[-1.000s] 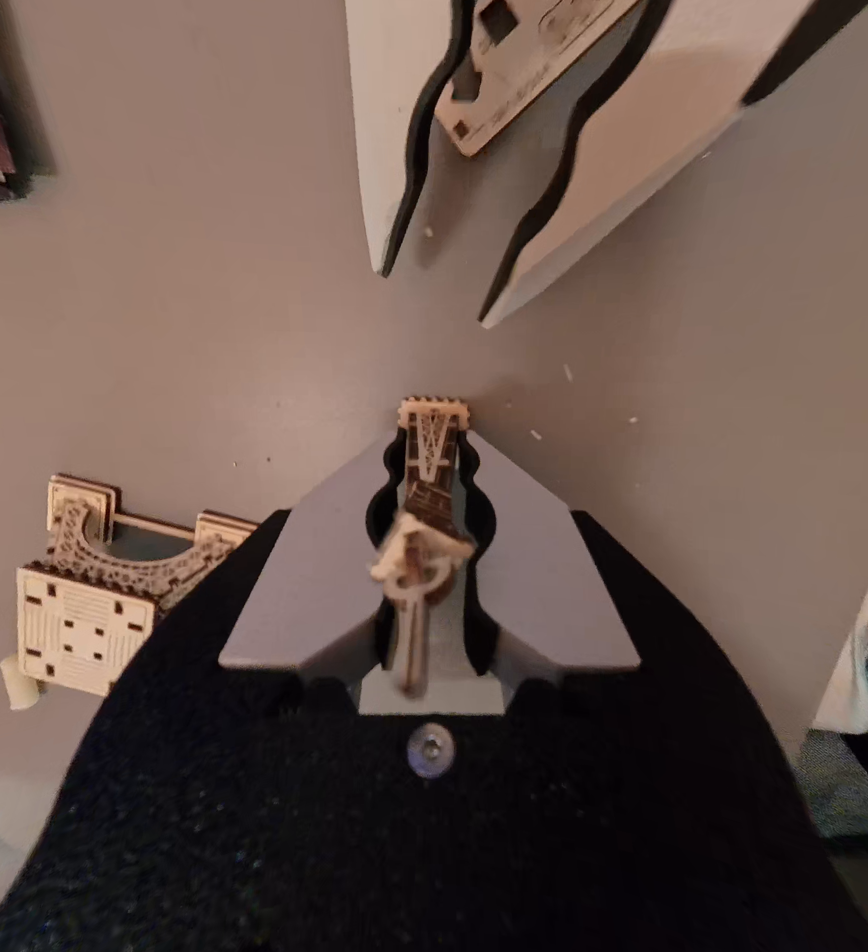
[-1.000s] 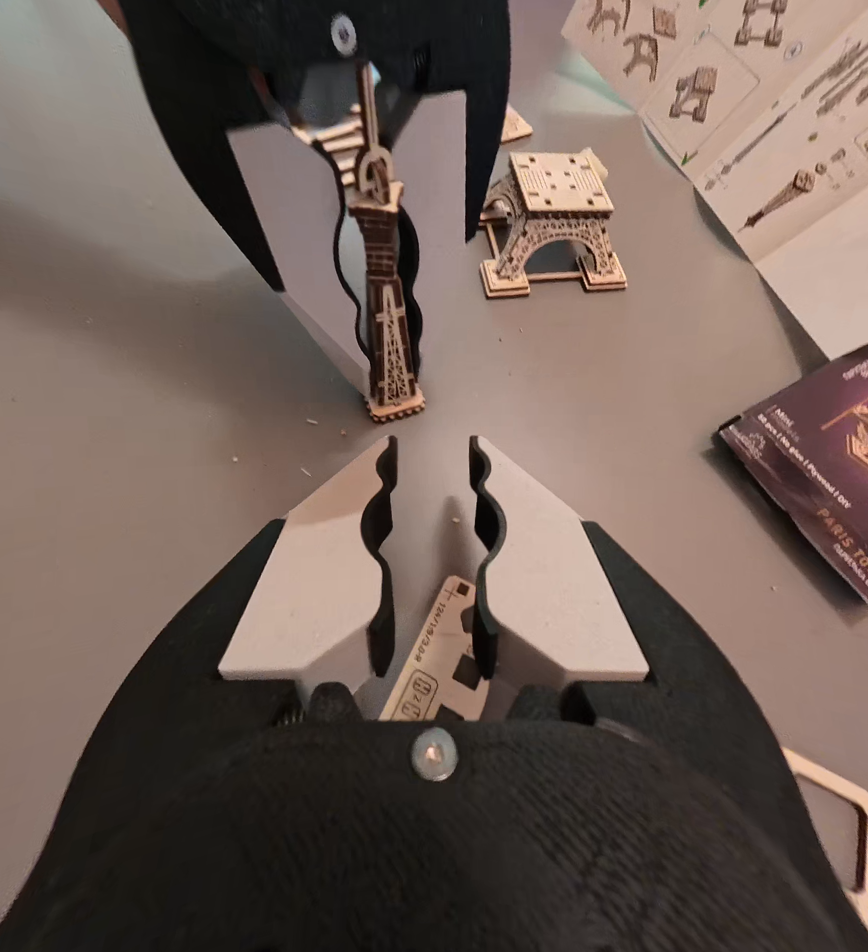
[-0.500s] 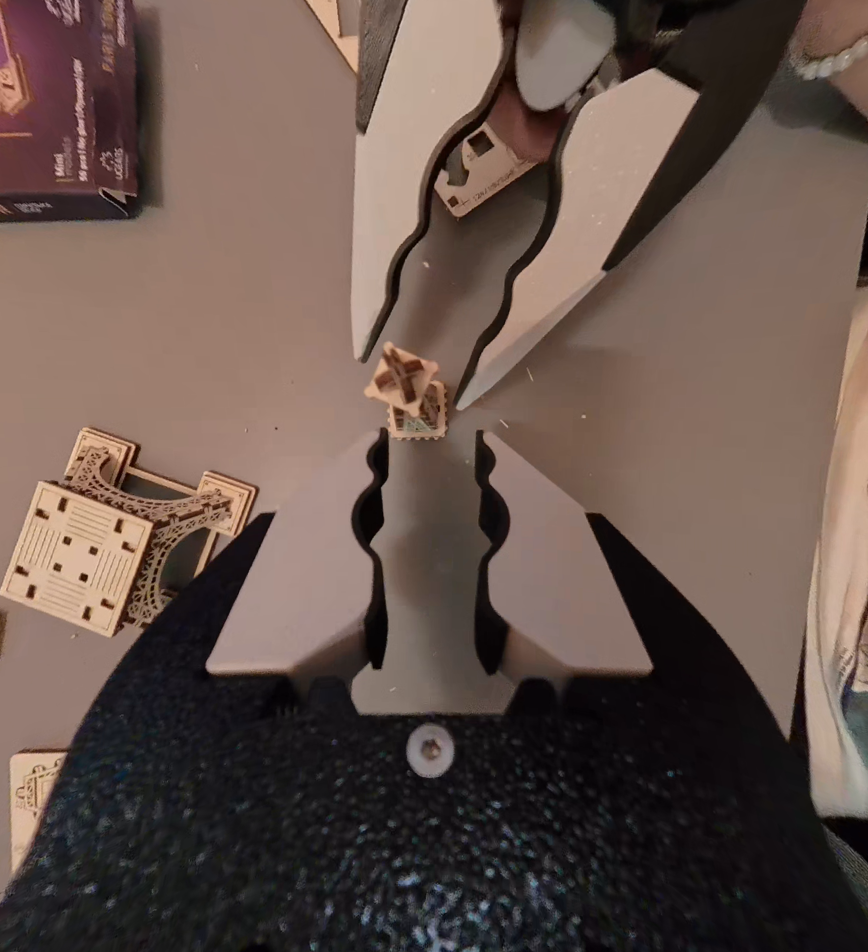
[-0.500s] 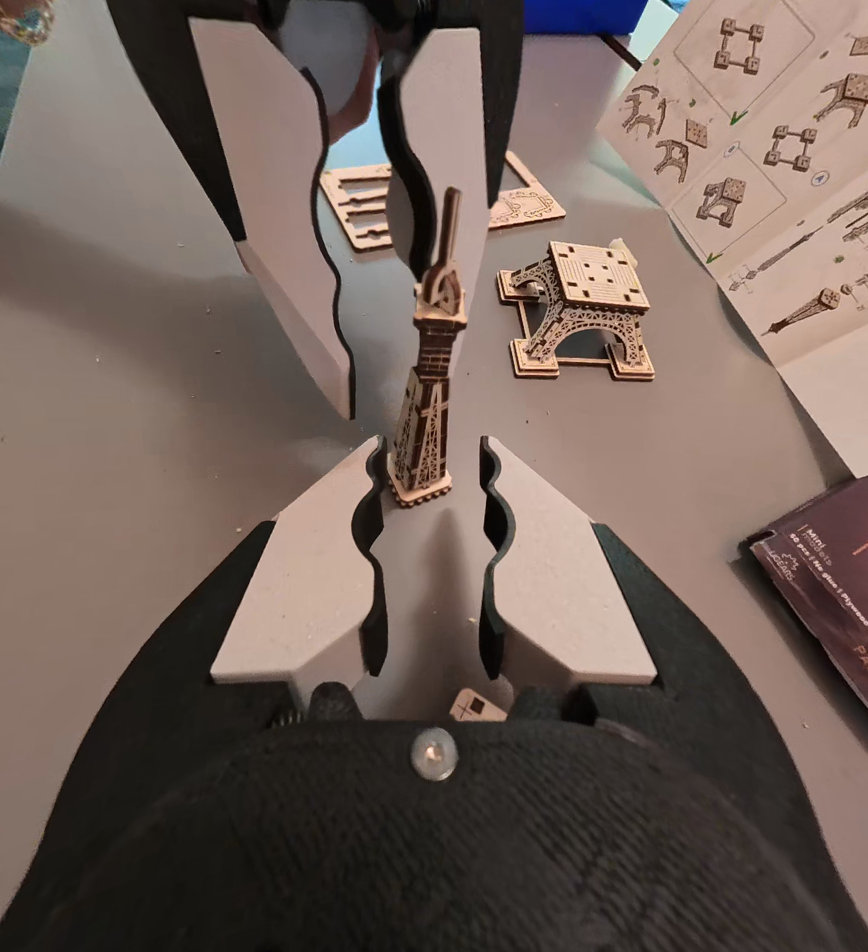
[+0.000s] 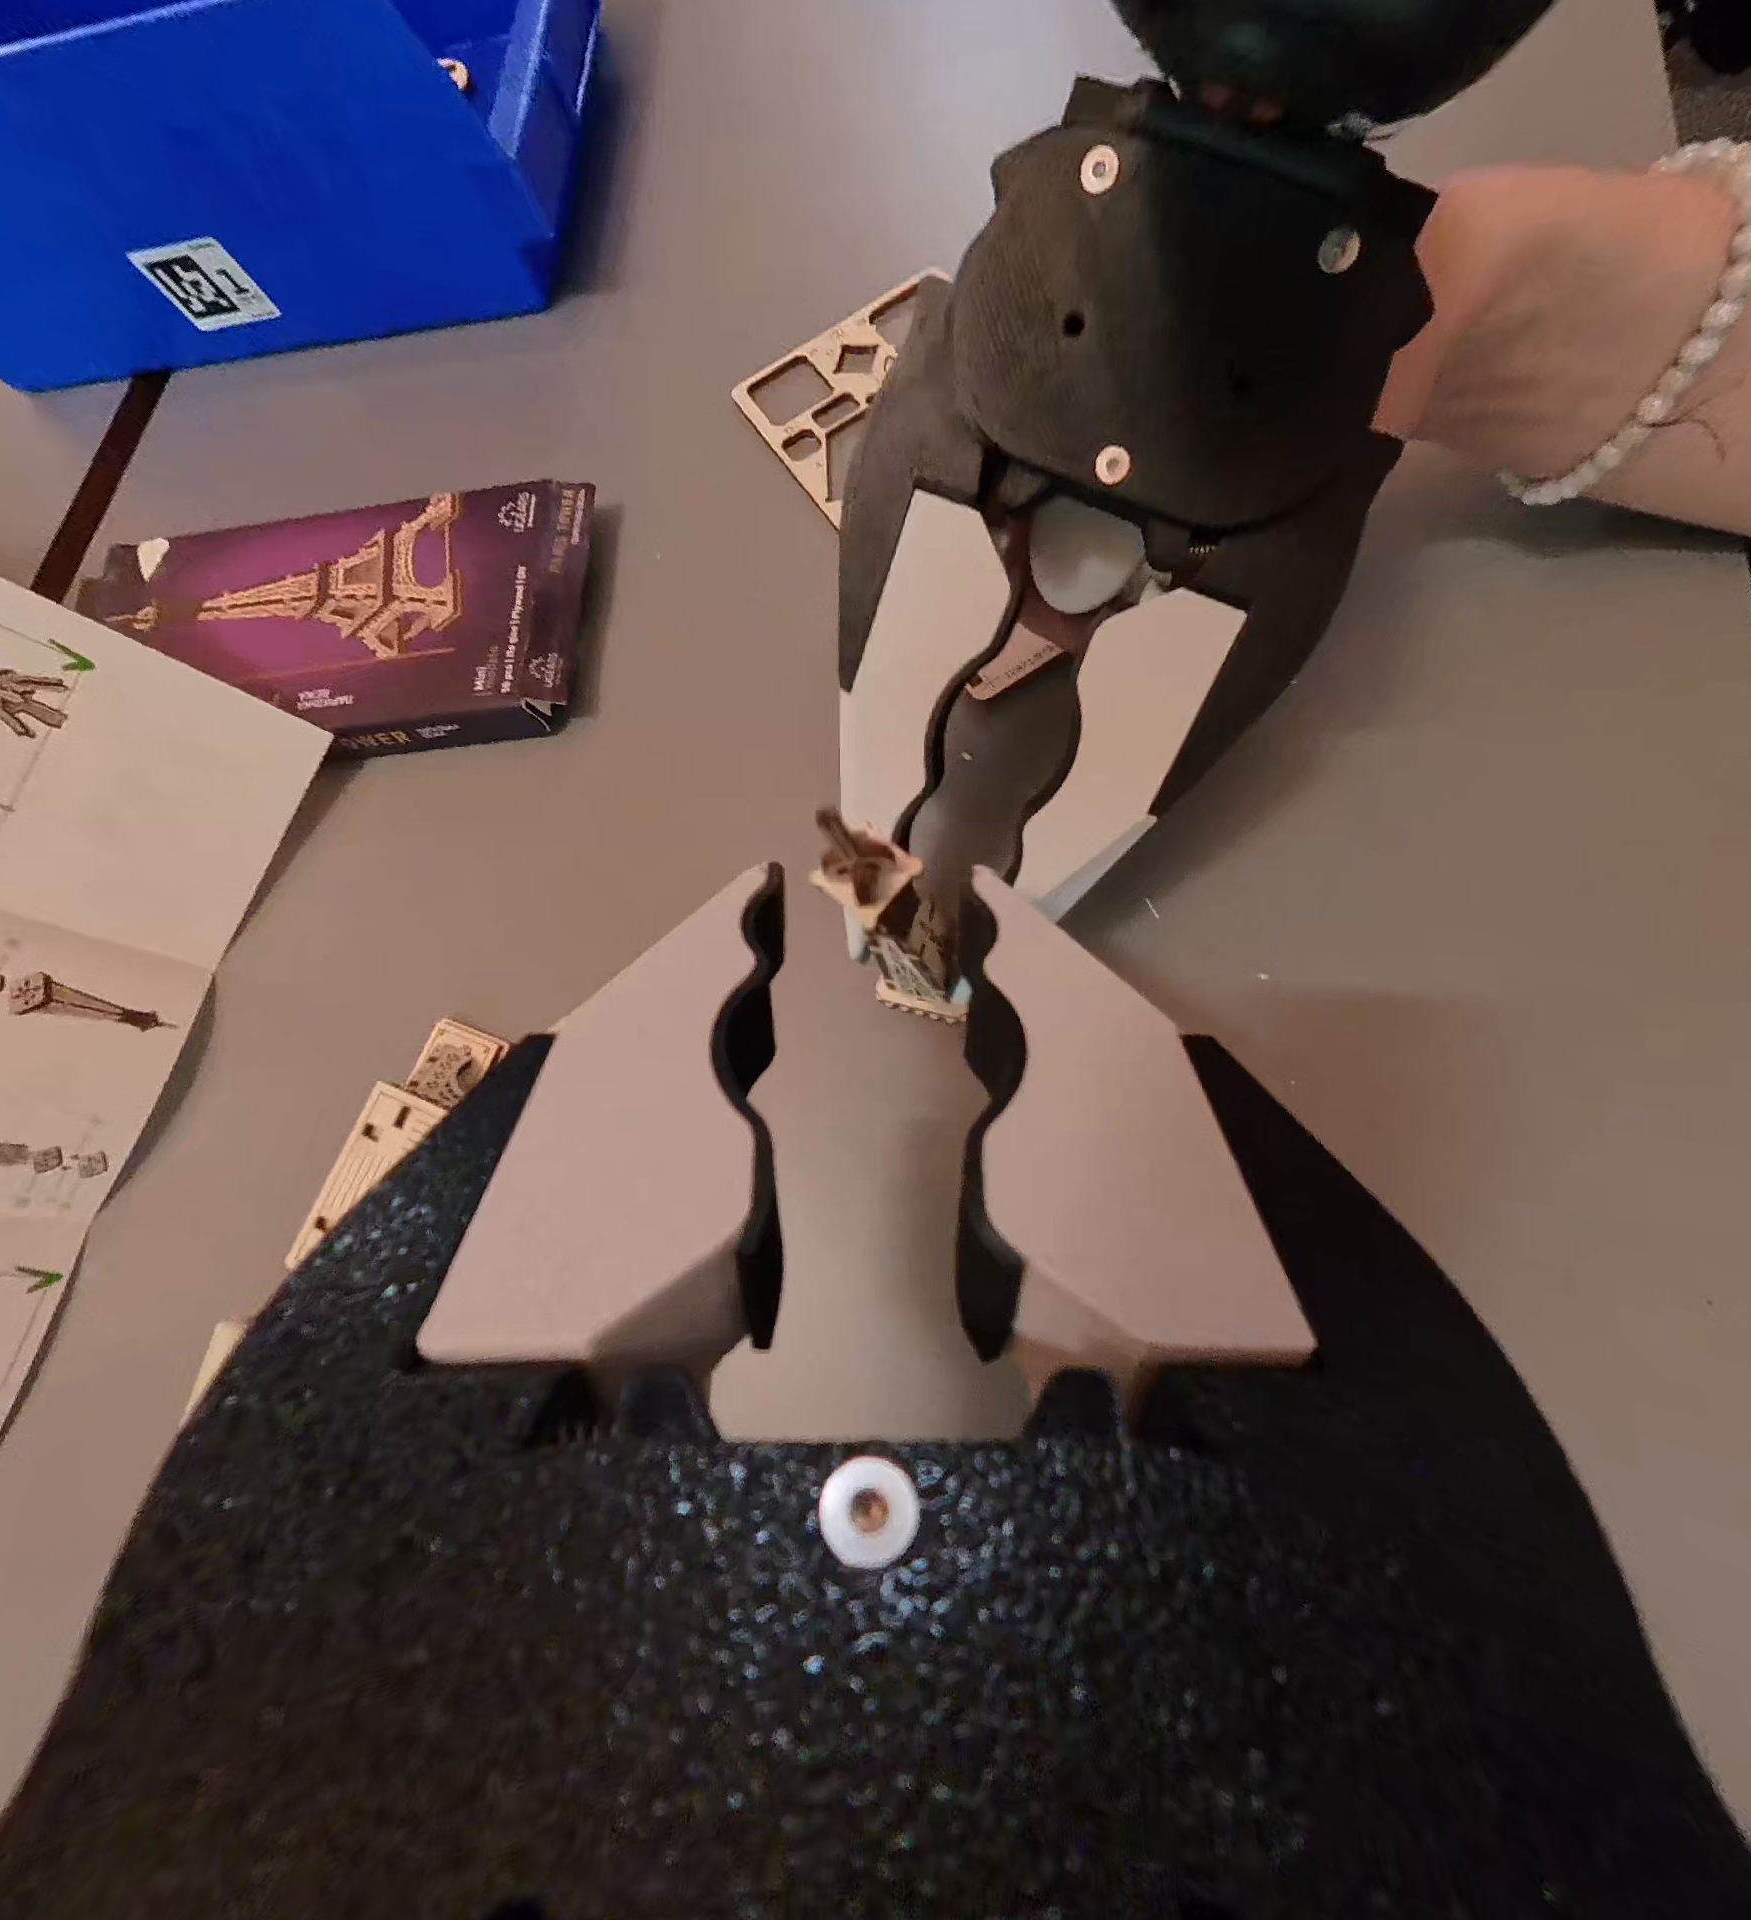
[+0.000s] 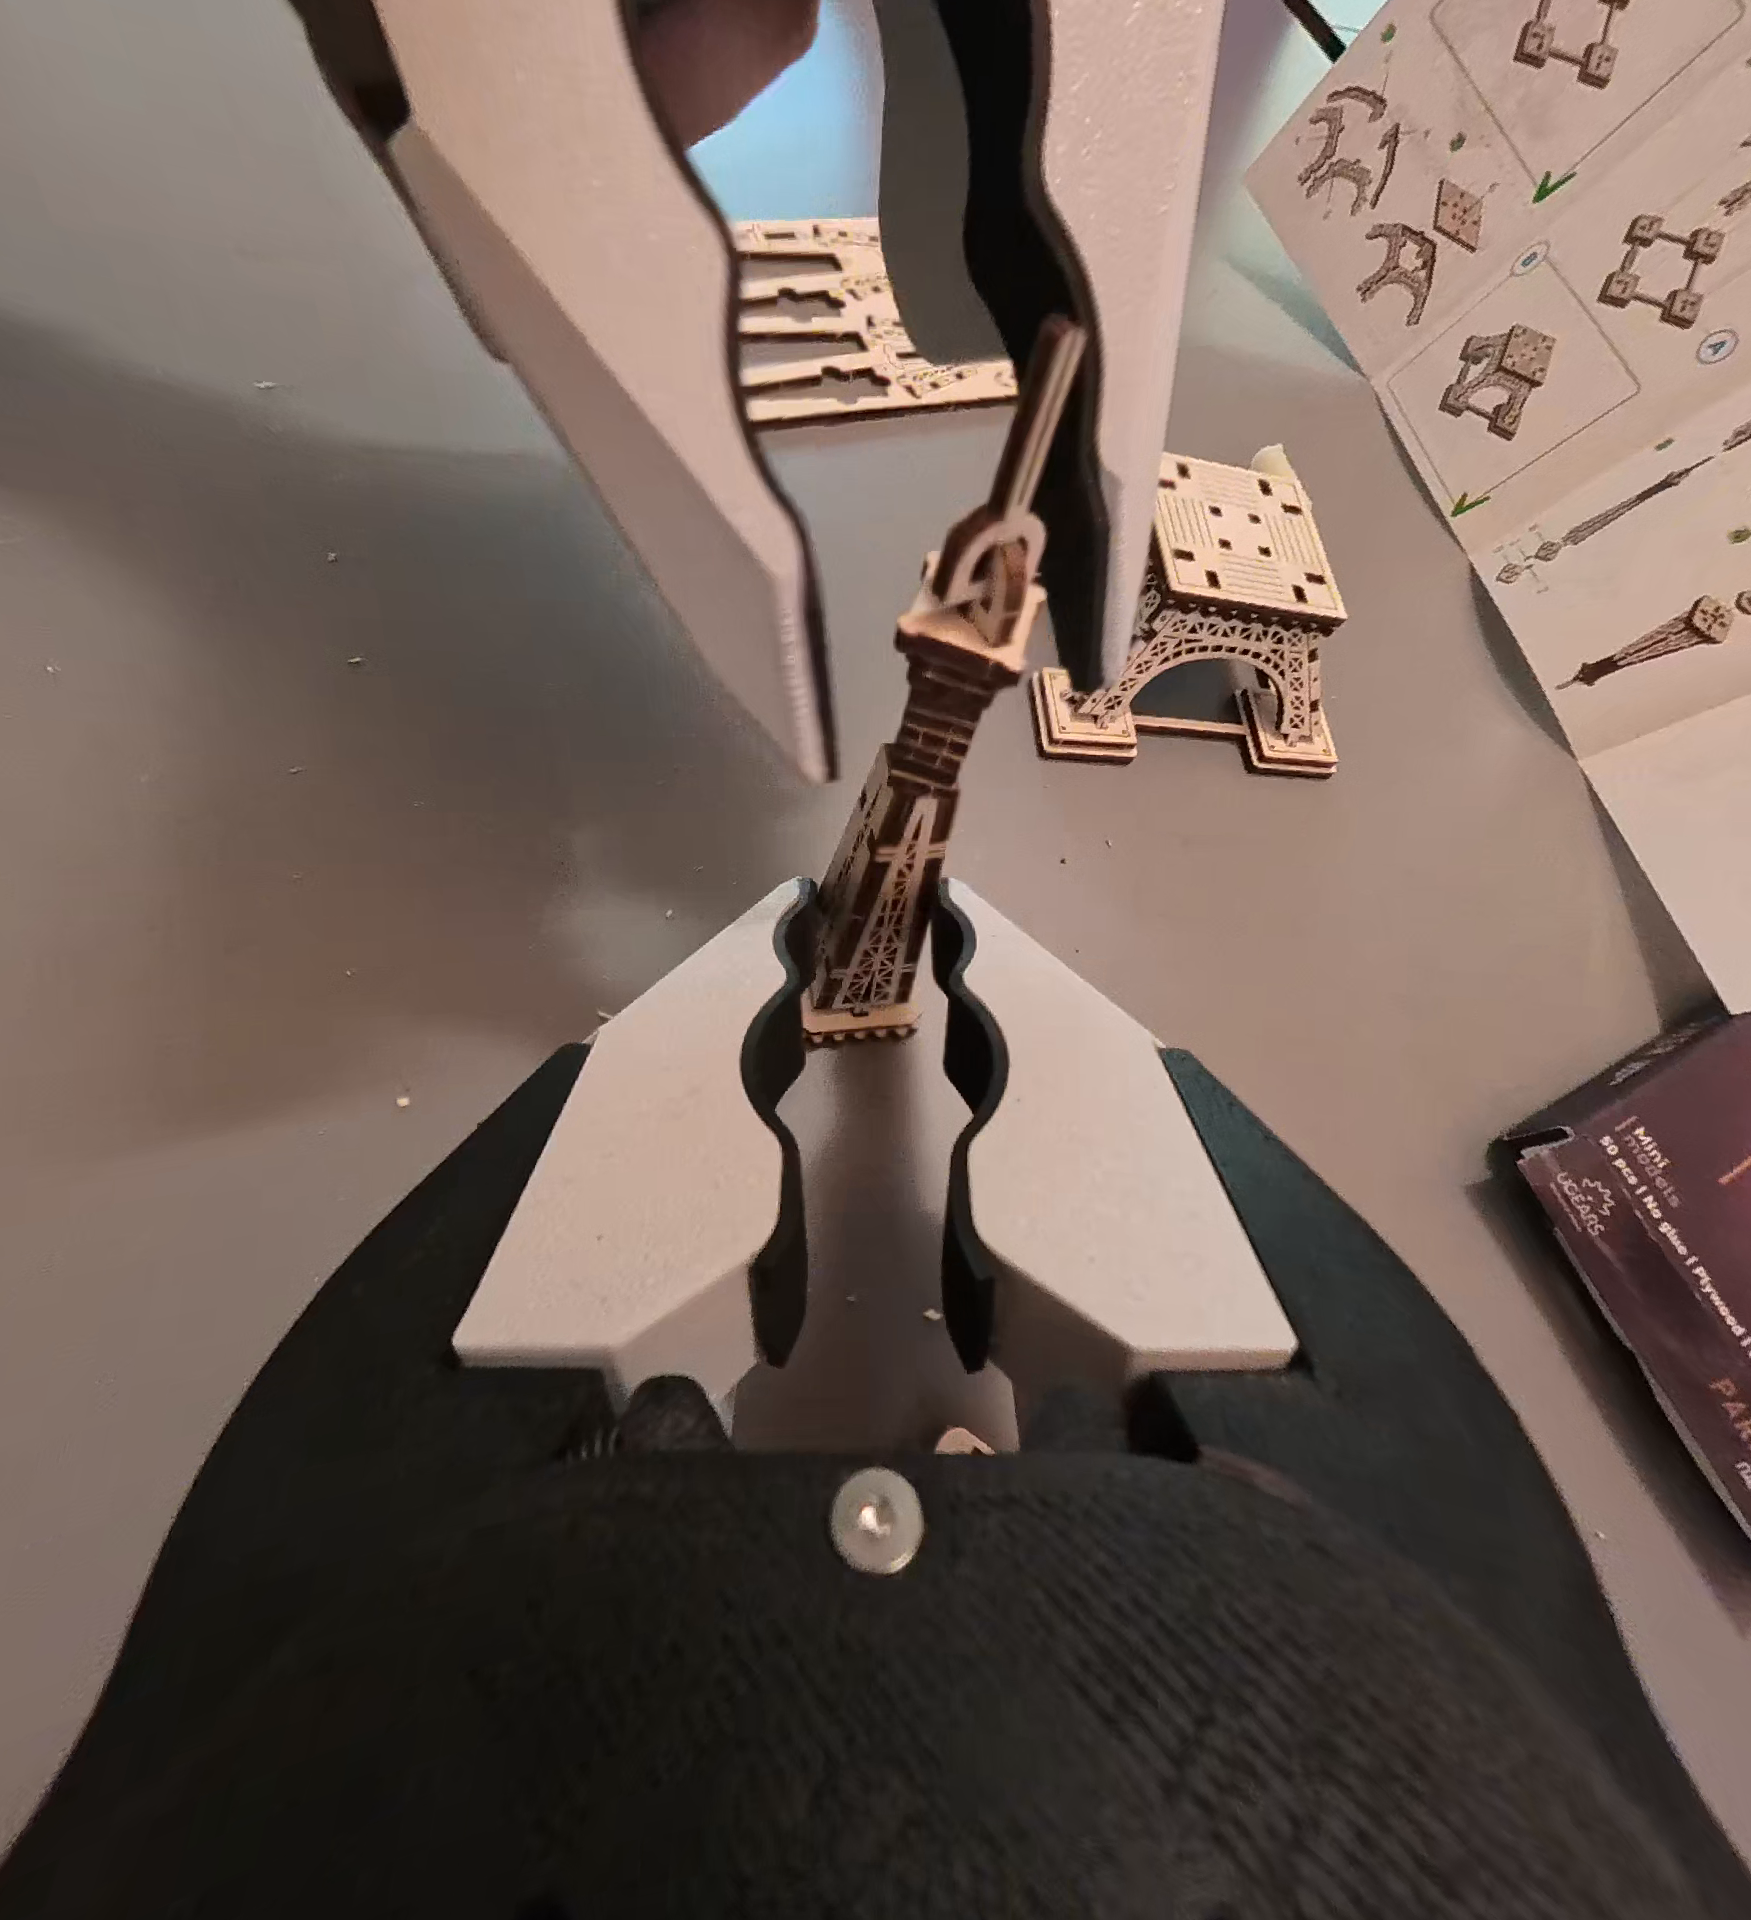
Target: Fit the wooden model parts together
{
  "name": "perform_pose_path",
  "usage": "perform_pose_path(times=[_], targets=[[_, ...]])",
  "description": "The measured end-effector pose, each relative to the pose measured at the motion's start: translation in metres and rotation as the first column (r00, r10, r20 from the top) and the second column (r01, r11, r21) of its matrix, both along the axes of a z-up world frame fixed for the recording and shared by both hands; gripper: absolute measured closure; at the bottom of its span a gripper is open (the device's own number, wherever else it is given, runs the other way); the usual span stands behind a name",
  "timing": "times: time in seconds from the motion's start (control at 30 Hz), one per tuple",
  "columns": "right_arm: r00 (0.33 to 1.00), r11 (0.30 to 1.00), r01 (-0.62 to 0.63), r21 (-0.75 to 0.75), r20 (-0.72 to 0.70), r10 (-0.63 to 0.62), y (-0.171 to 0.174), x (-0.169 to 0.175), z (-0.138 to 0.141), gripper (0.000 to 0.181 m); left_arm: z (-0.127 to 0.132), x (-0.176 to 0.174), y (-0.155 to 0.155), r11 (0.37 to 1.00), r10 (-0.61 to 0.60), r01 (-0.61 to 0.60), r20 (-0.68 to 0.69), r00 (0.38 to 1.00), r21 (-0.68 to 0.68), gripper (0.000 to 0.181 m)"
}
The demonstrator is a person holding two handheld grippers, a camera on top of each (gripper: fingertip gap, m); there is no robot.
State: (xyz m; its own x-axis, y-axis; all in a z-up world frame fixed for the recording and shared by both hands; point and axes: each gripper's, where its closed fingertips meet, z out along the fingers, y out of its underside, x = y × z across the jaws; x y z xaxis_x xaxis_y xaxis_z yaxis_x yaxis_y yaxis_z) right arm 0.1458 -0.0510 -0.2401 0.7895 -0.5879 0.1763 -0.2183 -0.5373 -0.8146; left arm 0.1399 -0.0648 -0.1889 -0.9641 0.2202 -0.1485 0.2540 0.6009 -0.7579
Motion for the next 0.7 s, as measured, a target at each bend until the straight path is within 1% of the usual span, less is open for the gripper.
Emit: perform_pose_path(times=[0.03, 0.1, 0.2, 0.33, 0.4, 0.57, 0.7], targets=[[1.0, 1.0, -0.004, 0.002, -0.001, 0.004, 0.0007, 0.0, 0.0001, 0.162, 0.0013, -0.0003, -0.0007, 1.0, -0.006, 0.006, -0.005, 1.0, -0.006, 0.157], [1.0, 1.0, -0.008, 0.005, -0.009, 0.008, 0.0013, -0.0004, -0.0003, 0.163, 0.0035, 0.0006, -0.001, 1.0, -0.007, 0.007, -0.005, 1.0, -0.011, 0.162], [0.999, 1.0, -0.007, 0.024, -0.039, 0.008, 0.0014, -0.0001, -0.0007, 0.164, 0.0033, 0.003, -0.001, 1.0, 0.021, -0.021, -0.024, 0.999, 0.003, 0.163], [0.998, 0.999, 0.009, 0.041, -0.064, -0.007, 0.0007, 0.0005, -0.0011, 0.164, 0.0026, 0.0048, -0.0031, 0.991, 0.129, -0.122, -0.127, 0.983, 0.061, 0.163], [0.997, 0.998, 0.018, 0.052, -0.081, -0.014, 0.0, 0.0003, -0.0012, 0.164, 0.0022, 0.0047, -0.0045, 0.981, 0.183, -0.171, -0.149, 0.972, 0.093, 0.163], [0.995, 0.998, 0.033, 0.062, -0.099, -0.027, -0.0011, -0.0001, -0.0016, 0.165, 0.0007, 0.0054, -0.0059, 0.929, 0.34, -0.311, -0.135, 0.931, 0.202, 0.163], [0.993, 0.996, 0.055, 0.064, -0.104, -0.048, -0.0028, 0.0003, -0.0018, 0.164, 0.0002, 0.0063, -0.0079, 0.891, 0.412, -0.385, -0.069, 0.909, 0.24, 0.163]])
